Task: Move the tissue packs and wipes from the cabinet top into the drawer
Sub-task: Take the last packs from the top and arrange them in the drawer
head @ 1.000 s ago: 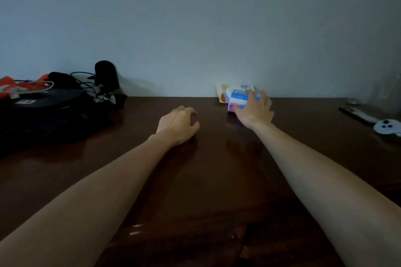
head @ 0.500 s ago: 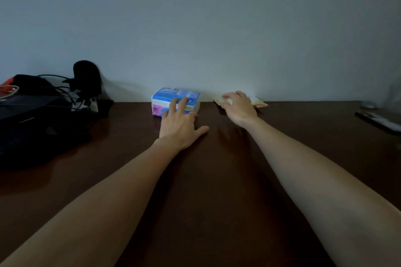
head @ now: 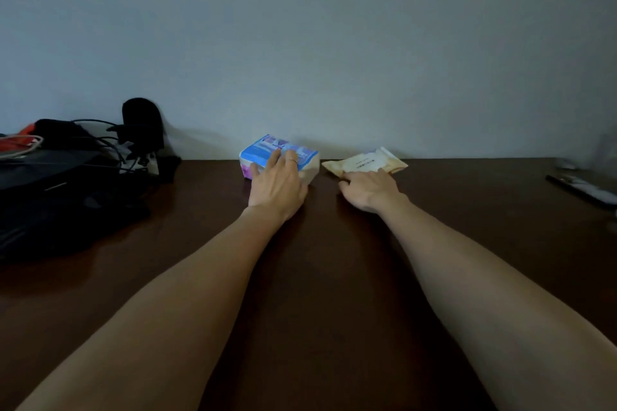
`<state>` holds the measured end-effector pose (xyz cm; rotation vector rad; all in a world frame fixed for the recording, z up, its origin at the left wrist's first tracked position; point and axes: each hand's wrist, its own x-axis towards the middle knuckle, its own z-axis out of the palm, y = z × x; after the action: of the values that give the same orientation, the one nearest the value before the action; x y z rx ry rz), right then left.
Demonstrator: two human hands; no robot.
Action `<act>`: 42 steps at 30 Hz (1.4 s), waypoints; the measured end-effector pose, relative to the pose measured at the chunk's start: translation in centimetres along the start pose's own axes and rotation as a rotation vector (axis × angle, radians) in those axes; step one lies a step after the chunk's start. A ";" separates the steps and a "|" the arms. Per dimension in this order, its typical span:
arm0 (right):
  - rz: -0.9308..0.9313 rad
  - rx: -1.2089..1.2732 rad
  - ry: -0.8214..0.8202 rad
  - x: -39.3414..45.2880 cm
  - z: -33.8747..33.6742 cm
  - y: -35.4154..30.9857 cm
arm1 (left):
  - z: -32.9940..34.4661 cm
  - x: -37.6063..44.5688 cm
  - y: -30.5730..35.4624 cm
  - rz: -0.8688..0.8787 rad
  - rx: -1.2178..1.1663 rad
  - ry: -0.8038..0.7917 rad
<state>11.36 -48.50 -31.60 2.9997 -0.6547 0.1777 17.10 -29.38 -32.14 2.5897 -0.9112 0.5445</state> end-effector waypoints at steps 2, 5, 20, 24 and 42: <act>-0.031 0.021 0.002 -2.2 -0.2 -0.6 | -1.3 -0.8 0.1 0.012 -0.067 -0.015; -0.065 0.049 0.024 -5.8 -0.8 -1.5 | -3.3 -3.1 0.6 0.055 -0.085 -0.027; -0.233 0.372 0.321 -25.3 -2.6 -3.5 | -12.8 -21.9 2.7 0.002 -0.097 0.279; -0.164 0.652 0.448 -29.0 -3.2 -4.7 | -14.4 -23.7 4.3 -0.230 0.012 0.111; -0.504 0.375 0.809 -48.7 10.3 -8.0 | -10.2 -51.3 3.7 -0.374 -0.604 0.143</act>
<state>-28.29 -22.14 -48.30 2.8710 0.2355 1.4861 -24.78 -1.03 -46.17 2.0619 -0.4329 0.2846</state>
